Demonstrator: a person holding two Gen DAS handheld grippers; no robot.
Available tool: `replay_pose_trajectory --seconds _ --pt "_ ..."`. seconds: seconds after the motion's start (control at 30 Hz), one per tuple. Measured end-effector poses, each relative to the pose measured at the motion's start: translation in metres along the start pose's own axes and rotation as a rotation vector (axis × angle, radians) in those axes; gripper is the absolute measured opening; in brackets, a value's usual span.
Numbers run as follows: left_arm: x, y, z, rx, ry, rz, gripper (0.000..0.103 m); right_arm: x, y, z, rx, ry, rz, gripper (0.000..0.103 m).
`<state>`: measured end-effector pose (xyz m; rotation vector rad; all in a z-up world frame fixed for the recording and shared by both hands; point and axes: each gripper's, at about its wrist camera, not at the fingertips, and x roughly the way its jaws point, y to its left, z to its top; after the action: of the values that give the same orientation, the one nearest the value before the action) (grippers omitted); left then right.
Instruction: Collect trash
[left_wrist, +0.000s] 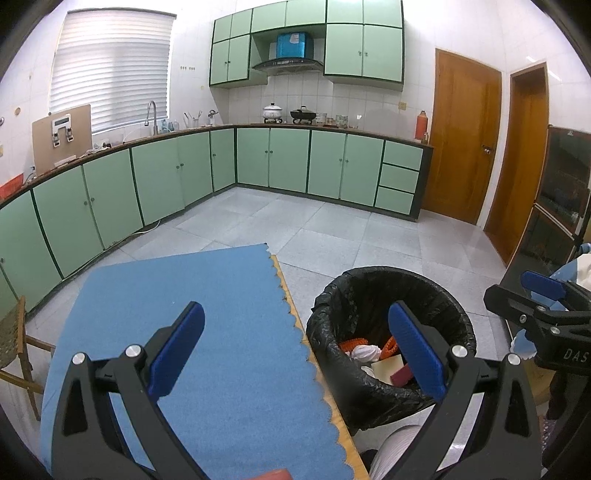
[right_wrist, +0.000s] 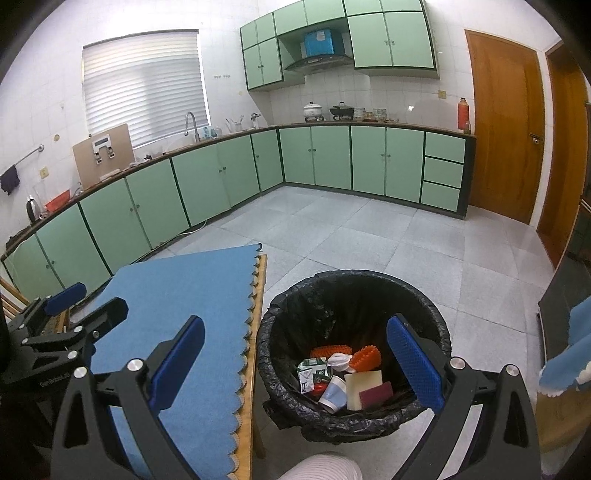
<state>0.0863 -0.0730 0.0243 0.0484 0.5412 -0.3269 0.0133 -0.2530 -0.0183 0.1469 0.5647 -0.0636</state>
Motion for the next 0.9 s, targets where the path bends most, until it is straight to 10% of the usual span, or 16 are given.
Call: replay_pose_trajectory --seconds 0.9 --pt "-0.0026 -0.0025 -0.005 -0.001 -0.008 0.004 0.097 0.0024 0.0 -0.0008 -0.002 -0.001 0.007 0.097"
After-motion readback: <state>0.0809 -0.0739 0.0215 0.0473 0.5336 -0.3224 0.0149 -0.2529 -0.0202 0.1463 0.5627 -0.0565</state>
